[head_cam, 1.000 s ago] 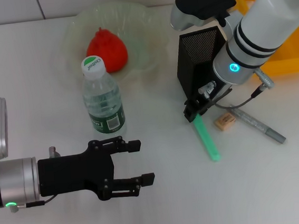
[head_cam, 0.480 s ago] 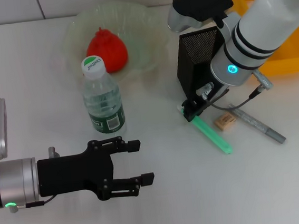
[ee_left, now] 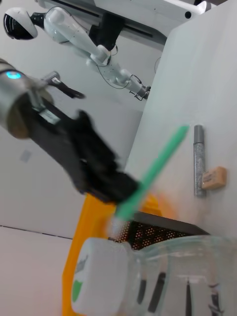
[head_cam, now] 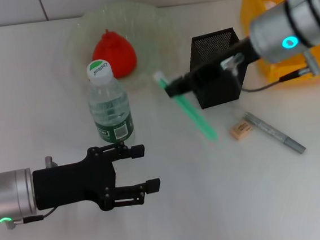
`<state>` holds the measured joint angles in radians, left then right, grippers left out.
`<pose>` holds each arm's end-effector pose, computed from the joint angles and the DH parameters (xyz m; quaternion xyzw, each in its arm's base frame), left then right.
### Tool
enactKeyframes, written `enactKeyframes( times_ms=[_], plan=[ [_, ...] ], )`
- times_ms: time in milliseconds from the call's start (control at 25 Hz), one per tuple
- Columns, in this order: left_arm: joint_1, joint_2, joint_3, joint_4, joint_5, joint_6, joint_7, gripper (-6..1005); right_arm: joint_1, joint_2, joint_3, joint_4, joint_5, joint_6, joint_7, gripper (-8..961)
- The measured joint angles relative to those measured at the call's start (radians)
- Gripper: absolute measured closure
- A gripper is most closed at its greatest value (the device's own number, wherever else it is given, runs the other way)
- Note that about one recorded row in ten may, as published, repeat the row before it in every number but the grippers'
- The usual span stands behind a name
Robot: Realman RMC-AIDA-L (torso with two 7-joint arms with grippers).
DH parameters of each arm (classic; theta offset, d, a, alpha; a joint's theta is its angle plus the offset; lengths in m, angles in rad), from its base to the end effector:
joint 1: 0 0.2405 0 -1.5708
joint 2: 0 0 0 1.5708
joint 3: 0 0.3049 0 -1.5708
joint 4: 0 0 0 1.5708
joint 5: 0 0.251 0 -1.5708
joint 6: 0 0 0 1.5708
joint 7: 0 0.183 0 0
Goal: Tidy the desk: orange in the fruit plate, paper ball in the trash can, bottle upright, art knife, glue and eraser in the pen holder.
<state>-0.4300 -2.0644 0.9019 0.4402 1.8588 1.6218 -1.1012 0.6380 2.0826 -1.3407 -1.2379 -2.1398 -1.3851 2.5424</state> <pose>-0.3289 0.3187 -0.1085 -0.9459 -0.1726 -0.2704 0.0491 0.1478 0.4405 -0.0807 -0.9281 0.3567 0.0553 0.0913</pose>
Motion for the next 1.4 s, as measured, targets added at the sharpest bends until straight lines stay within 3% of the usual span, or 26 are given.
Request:
enactKeyframes(
  times_ms=[160,440,600,800,1080,1320,1400],
  plan=[
    [0.006,-0.001,-0.004,0.0,-0.003,0.0,0.002,187,-0.098,-0.002,0.171,-0.013,0.242,-0.007,-0.259,775],
    [0.011,-0.001,-0.038,-0.009,-0.027,0.008,-0.015,187,-0.144,0.001,0.382,0.16,0.479,0.015,-0.753,765],
    [0.012,-0.003,-0.054,-0.011,-0.029,0.009,-0.026,187,-0.139,-0.001,0.405,0.408,0.724,0.048,-1.139,759],
    [0.016,-0.003,-0.057,-0.011,-0.035,0.005,-0.04,187,-0.129,0.0,0.414,0.538,0.793,0.075,-1.332,752],
    [0.02,-0.002,-0.066,-0.012,-0.035,0.003,-0.04,187,-0.139,0.001,0.415,0.575,0.805,0.098,-1.343,742],
    [0.019,-0.001,-0.068,-0.012,-0.036,0.003,-0.04,187,-0.173,-0.001,0.415,0.553,0.817,0.073,-1.299,542],
    [0.019,-0.001,-0.068,-0.012,-0.036,0.003,-0.04,187,-0.19,-0.004,0.414,0.514,0.813,0.049,-1.254,517]
  ],
)
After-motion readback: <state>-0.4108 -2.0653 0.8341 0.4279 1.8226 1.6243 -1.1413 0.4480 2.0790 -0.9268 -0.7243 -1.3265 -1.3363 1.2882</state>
